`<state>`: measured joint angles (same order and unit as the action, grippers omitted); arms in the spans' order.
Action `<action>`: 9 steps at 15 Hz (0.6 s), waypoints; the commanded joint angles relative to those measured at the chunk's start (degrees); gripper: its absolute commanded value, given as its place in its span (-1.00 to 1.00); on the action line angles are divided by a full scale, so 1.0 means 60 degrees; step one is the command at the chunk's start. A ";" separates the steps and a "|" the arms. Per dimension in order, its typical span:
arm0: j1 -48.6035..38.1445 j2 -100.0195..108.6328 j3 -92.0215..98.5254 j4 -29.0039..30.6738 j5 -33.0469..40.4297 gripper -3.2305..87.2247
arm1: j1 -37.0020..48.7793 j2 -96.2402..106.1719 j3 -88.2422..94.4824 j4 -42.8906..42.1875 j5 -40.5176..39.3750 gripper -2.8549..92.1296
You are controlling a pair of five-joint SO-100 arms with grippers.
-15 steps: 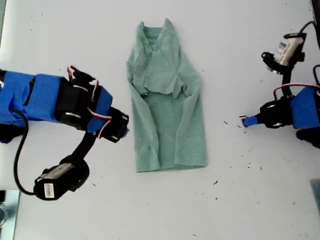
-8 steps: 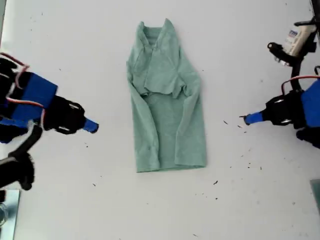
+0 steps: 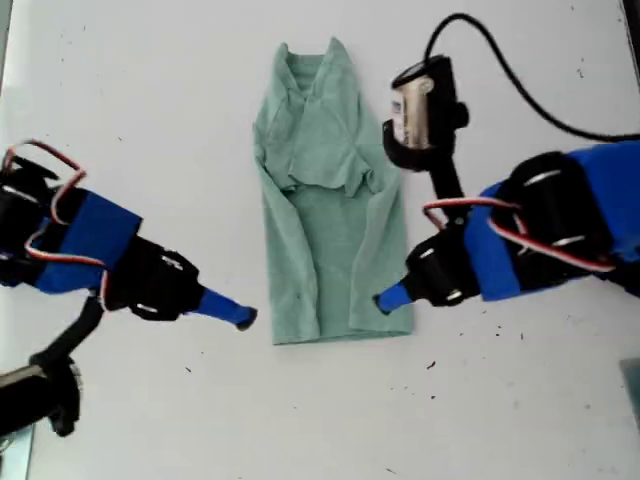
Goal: Fold t shirt
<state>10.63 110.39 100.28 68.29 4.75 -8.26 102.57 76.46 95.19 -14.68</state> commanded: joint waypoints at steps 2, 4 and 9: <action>0.0073 -0.2329 -0.1597 -0.0439 -0.0059 -0.39 | -0.0352 -0.0850 -0.0396 -0.0571 0.0161 -0.38; 0.0044 -0.4131 -0.2842 -0.0498 -0.0029 -0.37 | -0.0439 -0.1538 -0.0132 -0.1172 0.0264 -0.39; -0.0439 -0.6636 -0.4409 -0.0806 -0.0015 -0.35 | -0.0542 -0.2534 0.1523 -0.3135 0.0527 -0.41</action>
<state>10.28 71.19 77.52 64.42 4.75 -10.46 86.84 82.44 81.83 -12.57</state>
